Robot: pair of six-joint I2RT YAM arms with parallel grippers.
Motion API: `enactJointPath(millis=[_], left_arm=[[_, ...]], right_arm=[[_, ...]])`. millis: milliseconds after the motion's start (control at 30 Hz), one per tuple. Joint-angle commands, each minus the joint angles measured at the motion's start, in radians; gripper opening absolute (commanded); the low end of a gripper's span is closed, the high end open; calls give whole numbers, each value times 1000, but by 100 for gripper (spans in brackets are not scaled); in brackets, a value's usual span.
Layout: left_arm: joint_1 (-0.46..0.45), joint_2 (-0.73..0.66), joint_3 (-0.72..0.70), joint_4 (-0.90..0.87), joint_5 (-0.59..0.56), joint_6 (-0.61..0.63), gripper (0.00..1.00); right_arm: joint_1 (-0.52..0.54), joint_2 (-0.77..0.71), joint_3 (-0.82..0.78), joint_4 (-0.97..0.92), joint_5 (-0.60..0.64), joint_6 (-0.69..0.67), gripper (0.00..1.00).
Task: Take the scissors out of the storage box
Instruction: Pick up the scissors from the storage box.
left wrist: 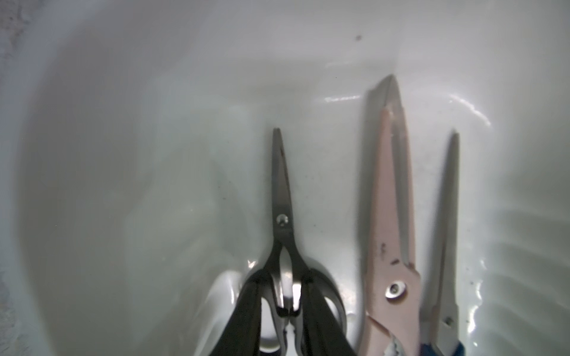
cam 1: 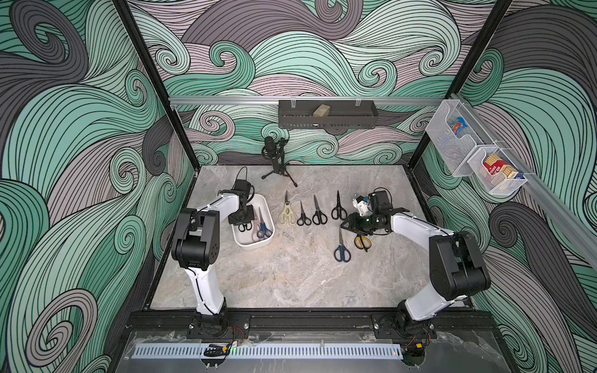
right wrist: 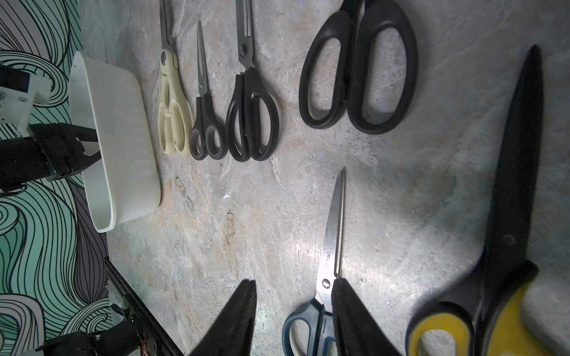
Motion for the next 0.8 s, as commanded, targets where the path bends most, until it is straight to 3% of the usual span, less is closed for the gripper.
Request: enactJointPath(millis=[0, 300, 533, 767], left_arm=[[-6, -10, -36, 30, 97, -34, 28], [-16, -29, -50, 65, 207, -104, 29], [-5, -63, 5, -37, 57, -49, 32], [19, -81, -44, -21, 32, -40, 32]], right_arm=[[3, 12, 21, 7, -18, -9, 44], [4, 4, 19, 7, -20, -6, 44], [3, 6, 19, 8, -21, -4, 44], [6, 10, 20, 7, -22, -4, 44]])
